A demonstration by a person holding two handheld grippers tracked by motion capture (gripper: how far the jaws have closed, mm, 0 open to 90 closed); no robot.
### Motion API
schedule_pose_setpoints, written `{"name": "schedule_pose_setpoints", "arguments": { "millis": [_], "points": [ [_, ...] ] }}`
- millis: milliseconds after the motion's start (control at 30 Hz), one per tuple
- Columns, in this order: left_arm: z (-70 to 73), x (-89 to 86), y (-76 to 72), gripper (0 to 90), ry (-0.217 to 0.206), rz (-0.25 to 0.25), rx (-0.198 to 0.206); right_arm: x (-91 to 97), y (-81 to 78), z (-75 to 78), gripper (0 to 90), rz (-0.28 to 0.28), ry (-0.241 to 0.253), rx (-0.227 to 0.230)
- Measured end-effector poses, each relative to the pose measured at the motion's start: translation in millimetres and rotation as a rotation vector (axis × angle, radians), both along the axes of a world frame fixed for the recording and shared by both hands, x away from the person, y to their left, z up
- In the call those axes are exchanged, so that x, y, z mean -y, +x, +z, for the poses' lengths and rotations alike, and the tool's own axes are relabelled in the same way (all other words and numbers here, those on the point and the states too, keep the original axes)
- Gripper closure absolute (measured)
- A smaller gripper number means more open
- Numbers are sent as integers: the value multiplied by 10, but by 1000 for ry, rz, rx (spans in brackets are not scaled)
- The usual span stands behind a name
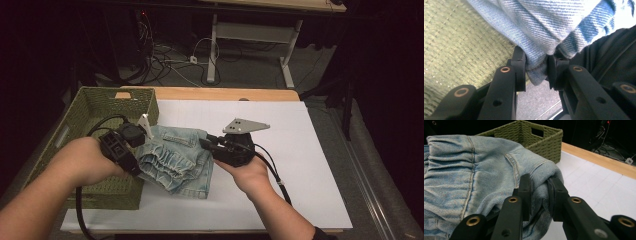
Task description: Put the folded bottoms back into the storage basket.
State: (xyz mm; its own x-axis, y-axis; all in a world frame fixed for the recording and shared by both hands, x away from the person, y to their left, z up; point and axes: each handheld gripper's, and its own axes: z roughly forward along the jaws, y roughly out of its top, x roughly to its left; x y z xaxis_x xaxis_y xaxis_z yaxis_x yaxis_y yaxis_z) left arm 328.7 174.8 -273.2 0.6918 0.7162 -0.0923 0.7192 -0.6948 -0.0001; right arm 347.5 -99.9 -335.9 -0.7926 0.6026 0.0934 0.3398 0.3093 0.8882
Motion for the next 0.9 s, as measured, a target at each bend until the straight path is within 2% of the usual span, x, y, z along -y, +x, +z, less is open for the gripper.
{"name": "schedule_pose_setpoints", "arguments": {
  "millis": [300,600,900],
  "points": [
    [151,-318,-32,694,-1,24,29,-276,39,121,760,19,15,-1],
    [78,-780,-50,695,7,50,17,-726,80,119,759,55,-5,7],
    [37,-1278,-59,694,-14,94,52,-1230,177,54,758,72,-10,2]
  ]
}}
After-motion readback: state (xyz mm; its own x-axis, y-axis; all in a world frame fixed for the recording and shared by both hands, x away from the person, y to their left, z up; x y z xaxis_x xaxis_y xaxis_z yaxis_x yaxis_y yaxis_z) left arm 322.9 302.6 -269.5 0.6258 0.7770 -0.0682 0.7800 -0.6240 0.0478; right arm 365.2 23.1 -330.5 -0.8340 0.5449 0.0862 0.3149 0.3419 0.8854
